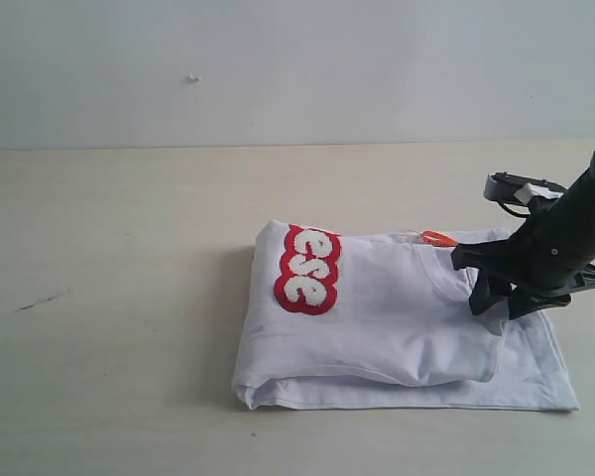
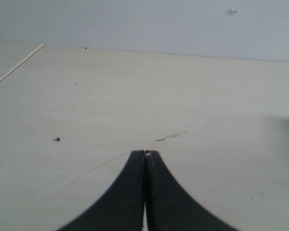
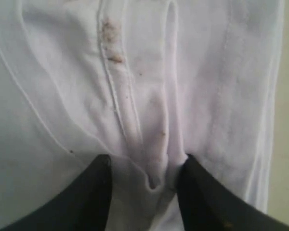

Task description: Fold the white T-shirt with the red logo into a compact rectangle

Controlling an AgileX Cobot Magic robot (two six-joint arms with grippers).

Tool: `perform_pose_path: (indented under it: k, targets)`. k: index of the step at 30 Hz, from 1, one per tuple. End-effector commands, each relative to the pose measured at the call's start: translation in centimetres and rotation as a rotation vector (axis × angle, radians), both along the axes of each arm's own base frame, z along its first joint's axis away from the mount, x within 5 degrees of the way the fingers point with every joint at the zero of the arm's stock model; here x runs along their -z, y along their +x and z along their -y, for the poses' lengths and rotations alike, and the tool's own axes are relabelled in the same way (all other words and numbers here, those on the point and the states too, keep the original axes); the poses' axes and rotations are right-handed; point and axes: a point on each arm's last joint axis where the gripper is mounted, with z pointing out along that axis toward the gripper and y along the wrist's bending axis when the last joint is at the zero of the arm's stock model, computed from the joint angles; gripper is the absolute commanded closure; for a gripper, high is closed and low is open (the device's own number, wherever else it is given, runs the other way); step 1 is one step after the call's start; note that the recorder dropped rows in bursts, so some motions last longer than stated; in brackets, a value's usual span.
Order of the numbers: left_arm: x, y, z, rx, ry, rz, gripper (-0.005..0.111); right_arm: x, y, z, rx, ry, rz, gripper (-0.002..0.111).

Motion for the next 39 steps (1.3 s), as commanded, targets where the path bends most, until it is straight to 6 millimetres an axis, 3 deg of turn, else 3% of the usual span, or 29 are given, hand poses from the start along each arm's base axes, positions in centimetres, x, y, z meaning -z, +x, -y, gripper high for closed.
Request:
perform_pose_path:
  k: [1,4,6,15,16,19,22,24,30,35,39]
  targets:
    - [0.0,0.0,0.1,0.004,-0.008,0.006,0.107,1.2,-0.4,-0.1,-0.072,0.02,-0.019,0.089]
    - [0.0,0.0,0.1,0.004,-0.008,0.006,0.107,1.5,-0.5,-0.2,-0.103,0.019,-0.027,0.109]
    - [0.0,0.0,0.1,0.004,-0.008,0.006,0.107,0.5,-0.3,-0.1,-0.103,0.014,0.006,0.108]
    - [0.0,0.0,0.1,0.004,-0.008,0.006,0.107,-9.8,-1.2,-0.1,-0.155,-0.059,0.288,0.108]
    - [0.0,0.0,0.1,0.004,-0.008,0.006,0.107,-11.6,-1.8,-0.1,-0.179,-0.082,0.303,0.108]
    - [0.0,0.0,0.1,0.004,-0.008,0.006,0.107,-13.7,-2.8,1.5,-0.182,-0.261,0.206,0.108]
    - [0.0,0.0,0.1,0.004,-0.008,0.006,0.107,-14.1,-2.7,4.0,-0.081,-0.519,0.174,0.108]
    - [0.0,0.0,0.1,0.004,-0.008,0.006,0.107,-14.0,-2.3,4.6,-0.027,-0.574,0.184,0.108]
    - [0.0,0.0,0.1,0.004,-0.008,0.006,0.107,-11.5,-0.8,5.7,-0.103,-0.702,0.146,0.106]
    - [0.0,0.0,0.1,0.004,-0.008,0.006,0.107,-9.3,0.2,7.5,-0.039,-0.885,0.086,0.078]
    - [0.0,0.0,0.1,0.004,-0.008,0.006,0.107,-7.4,0.7,7.6,-0.035,-0.89,0.044,0.052]
